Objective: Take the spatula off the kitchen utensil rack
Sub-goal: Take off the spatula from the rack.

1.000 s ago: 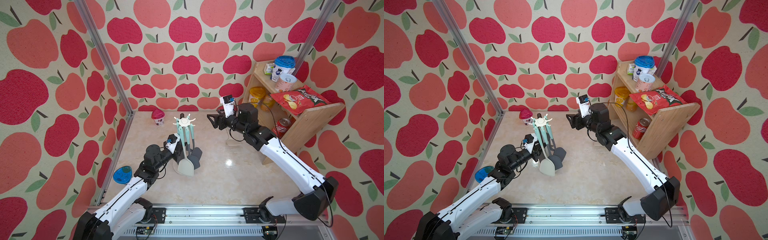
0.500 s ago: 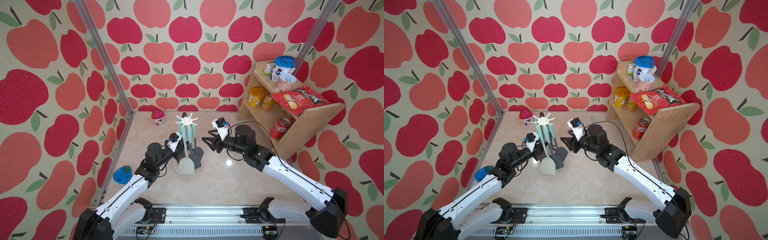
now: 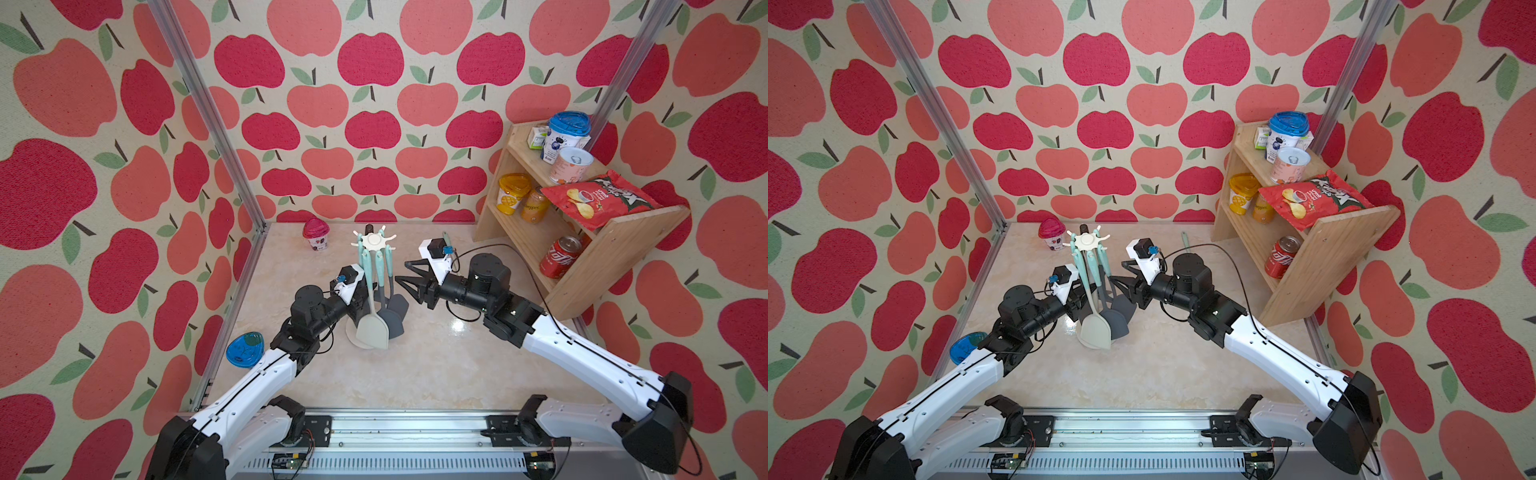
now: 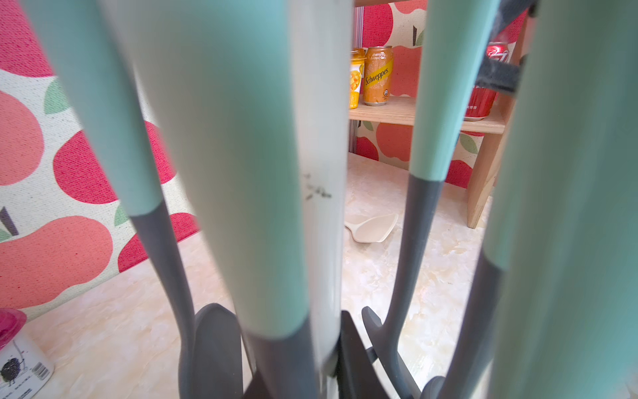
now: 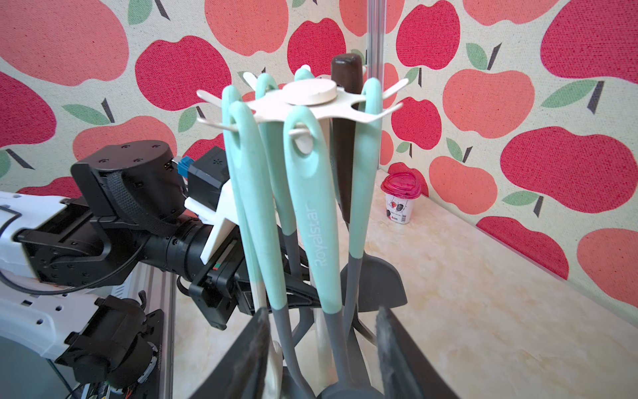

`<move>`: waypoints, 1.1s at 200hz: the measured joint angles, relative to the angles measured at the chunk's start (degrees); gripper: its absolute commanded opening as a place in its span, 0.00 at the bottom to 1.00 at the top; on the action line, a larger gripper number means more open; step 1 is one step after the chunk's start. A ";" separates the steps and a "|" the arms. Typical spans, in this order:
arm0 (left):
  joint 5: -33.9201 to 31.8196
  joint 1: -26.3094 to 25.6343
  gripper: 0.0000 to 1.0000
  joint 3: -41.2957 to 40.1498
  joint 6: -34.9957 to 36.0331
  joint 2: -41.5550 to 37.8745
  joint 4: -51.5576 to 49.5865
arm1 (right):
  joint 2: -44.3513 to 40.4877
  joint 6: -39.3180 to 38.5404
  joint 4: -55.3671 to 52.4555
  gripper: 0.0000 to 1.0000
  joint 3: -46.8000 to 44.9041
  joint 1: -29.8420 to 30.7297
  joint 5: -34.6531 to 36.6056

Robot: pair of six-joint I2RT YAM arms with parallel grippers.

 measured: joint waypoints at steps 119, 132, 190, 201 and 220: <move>0.00 0.00 0.00 0.00 0.00 -0.04 -0.04 | 5.86 -0.92 1.33 0.48 1.07 0.11 -0.11; 0.00 0.00 0.00 0.00 0.00 -0.09 -0.07 | 6.25 -0.92 1.70 0.47 1.36 0.11 -0.15; 0.00 0.00 0.00 0.00 0.00 -0.35 -0.28 | 7.15 -1.31 4.02 0.41 1.42 0.11 -0.26; 0.00 0.00 0.00 0.00 0.00 -0.35 -0.28 | 7.15 -1.38 4.66 0.41 1.42 0.11 -0.24; 0.00 0.00 0.00 0.00 0.00 -0.31 -0.31 | 7.15 -1.57 5.55 0.38 1.42 0.11 -0.26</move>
